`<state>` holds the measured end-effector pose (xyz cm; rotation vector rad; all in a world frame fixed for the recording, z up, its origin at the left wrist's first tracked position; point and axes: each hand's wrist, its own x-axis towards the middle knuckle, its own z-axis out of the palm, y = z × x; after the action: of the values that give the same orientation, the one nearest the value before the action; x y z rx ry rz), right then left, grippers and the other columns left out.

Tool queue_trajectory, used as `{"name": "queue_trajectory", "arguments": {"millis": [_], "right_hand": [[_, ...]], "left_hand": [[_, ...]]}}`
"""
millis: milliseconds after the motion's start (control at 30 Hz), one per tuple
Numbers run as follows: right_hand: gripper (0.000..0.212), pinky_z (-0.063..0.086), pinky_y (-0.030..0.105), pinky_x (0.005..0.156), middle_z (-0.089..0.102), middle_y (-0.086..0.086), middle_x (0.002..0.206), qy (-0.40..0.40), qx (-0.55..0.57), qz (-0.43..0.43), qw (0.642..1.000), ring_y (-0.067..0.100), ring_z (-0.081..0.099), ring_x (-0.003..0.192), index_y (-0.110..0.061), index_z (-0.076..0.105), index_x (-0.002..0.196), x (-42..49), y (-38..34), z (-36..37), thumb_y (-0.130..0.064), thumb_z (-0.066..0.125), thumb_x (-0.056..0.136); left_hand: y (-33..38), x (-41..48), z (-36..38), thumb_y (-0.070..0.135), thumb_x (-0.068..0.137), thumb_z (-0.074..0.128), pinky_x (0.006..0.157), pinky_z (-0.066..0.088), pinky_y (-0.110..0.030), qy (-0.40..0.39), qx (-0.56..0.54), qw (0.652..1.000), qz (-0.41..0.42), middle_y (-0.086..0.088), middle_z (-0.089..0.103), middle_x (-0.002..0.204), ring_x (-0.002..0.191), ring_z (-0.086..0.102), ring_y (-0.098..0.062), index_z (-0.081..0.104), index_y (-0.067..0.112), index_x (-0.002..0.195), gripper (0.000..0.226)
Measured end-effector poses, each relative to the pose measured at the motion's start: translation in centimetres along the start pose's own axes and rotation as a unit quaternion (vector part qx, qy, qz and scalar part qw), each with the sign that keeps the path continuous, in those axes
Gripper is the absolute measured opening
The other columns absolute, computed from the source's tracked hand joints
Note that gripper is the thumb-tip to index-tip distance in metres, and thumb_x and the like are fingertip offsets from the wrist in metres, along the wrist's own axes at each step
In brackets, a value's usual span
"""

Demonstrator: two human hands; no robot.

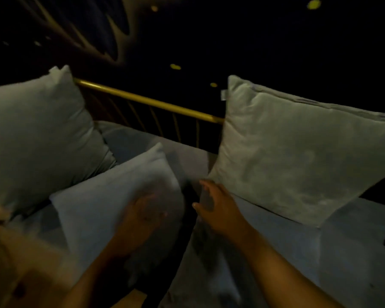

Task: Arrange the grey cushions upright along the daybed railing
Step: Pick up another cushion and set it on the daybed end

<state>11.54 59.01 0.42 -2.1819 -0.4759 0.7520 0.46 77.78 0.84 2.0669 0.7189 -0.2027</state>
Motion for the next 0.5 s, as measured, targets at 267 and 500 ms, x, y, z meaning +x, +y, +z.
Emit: {"name": "queue_trajectory", "arguments": {"millis": [267, 500], "right_hand": [[0.053, 0.039, 0.032, 0.099, 0.051, 0.011, 0.133, -0.072, -0.029, 0.086, 0.993, 0.029, 0.05, 0.122, -0.023, 0.049, 0.131, 5.4, -5.5, 11.0, -0.033, 0.068, 0.082], [0.064, 0.039, 0.037, 0.102, 0.044, 0.012, 0.139, -0.107, -0.072, 0.126, 0.984, 0.032, 0.047, 0.125, -0.022, 0.041, 0.138, 12.5, -8.5, 17.4, -0.038, 0.067, 0.082]], "left_hand": [[-15.1, 1.3, -7.3, 0.011, 0.077, 0.075, 0.103, 0.039, -0.04, 0.091, -0.045, 0.973, -0.209, -0.024, 0.052, 0.132, 0.124, 0.049, -0.038, 0.051, 0.0, 0.128, 0.057], [-25.3, 5.6, -12.3, 0.034, 0.071, 0.073, 0.104, 0.042, -0.052, 0.099, -0.125, 0.94, -0.303, -0.024, 0.046, 0.139, 0.127, 0.048, -0.04, 0.038, 0.009, 0.138, 0.079]]}}
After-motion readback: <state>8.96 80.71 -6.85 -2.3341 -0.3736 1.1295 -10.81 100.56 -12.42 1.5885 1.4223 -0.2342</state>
